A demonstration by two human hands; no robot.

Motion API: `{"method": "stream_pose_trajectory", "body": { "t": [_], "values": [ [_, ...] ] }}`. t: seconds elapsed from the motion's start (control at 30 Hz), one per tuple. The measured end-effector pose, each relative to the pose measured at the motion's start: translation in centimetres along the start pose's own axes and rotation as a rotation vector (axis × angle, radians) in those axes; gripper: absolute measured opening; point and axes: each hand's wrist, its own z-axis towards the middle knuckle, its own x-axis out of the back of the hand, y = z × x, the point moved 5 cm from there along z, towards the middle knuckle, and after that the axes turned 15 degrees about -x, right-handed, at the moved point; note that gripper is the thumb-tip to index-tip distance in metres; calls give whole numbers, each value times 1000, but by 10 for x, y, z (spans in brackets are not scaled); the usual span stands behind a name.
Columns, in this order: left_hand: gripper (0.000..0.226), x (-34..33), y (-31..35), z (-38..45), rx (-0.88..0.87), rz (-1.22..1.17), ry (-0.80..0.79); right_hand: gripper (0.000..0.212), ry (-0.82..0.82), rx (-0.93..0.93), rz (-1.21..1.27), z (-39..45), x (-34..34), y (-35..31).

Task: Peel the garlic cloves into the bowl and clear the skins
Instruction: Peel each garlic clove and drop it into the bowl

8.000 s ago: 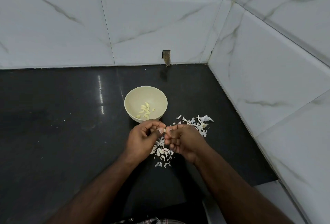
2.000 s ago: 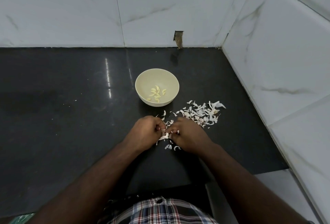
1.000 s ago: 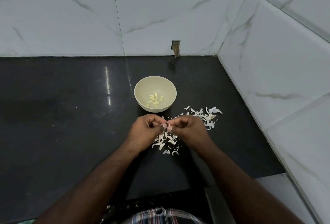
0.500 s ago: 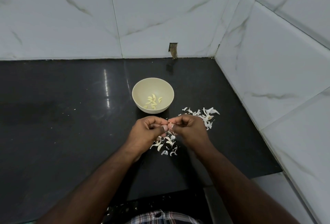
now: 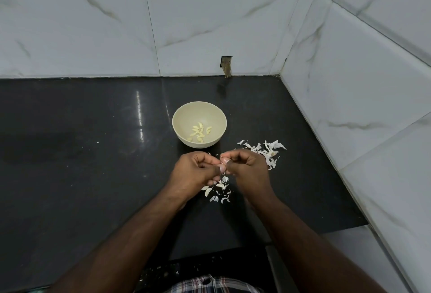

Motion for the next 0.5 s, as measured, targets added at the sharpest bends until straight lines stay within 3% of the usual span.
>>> {"method": "stream_pose_trajectory", "body": {
  "t": [0.23,0.5],
  "values": [
    [10,-7,0,-6,246,-391,-9,16,-76,-86,161,-2,-3,4],
    [10,0,7,0,135,-112,20,17,-185,-264,282,0,-6,10]
  ]
}}
